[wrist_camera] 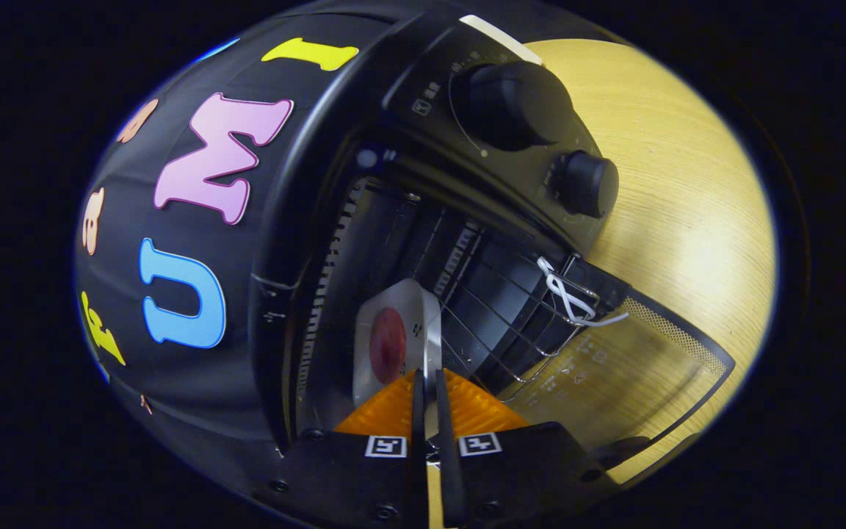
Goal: Open the toaster oven, put the food inside, and close the toaster oven door.
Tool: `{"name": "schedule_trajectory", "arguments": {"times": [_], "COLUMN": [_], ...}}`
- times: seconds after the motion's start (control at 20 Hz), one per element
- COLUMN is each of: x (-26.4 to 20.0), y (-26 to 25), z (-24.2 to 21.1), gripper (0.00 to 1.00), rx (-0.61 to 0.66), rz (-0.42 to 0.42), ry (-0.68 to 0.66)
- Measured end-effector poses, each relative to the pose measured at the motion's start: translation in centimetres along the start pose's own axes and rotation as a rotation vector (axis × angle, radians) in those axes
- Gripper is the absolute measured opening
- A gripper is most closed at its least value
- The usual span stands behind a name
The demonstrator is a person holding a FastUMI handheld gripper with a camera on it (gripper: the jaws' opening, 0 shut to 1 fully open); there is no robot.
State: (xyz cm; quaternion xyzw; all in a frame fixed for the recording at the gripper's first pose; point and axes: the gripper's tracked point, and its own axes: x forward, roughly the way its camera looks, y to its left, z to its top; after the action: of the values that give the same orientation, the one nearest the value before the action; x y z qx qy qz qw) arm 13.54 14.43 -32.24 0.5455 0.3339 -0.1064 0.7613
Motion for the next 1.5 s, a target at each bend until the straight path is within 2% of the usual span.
{"name": "schedule_trajectory", "arguments": {"times": [0.05,0.1,0.15,0.2,0.25,0.4,0.5,0.6,0.75,0.9,1.2,1.4,1.5], "x": [-0.5,-1.0,-1.3,-2.0,-2.4,-4.6,-6.0,-7.4,-9.3,-11.5,-14.7,-15.0,-15.1], "y": [0.1,0.5,0.8,1.0,0.9,0.6,0.3,-0.2,-0.8,-1.3,-2.3,-5.0,-7.1], "z": [-0.2,-0.9,-1.1,-1.5,-1.7,-2.9,-4.0,-4.2,-4.6,-6.5,-8.5,-9.0,-9.4], "gripper": [0.15,0.26,0.29,0.39,0.44,0.87,0.87,0.98,0.98,0.98,0.98,0.98,0.98], "rx": [0.000,0.011,0.015,0.006,-0.013,-0.020,-0.006,-0.051,-0.139,-0.219,-0.539,-0.775,-0.884], "rz": [0.014,0.034,0.051,0.065,0.075,0.094,0.092,0.093,0.101,0.120,0.152,0.106,0.044], "ry": [0.018,0.049,0.067,0.086,0.097,0.146,0.183,0.191,0.189,0.266,0.258,0.233,0.243]}}
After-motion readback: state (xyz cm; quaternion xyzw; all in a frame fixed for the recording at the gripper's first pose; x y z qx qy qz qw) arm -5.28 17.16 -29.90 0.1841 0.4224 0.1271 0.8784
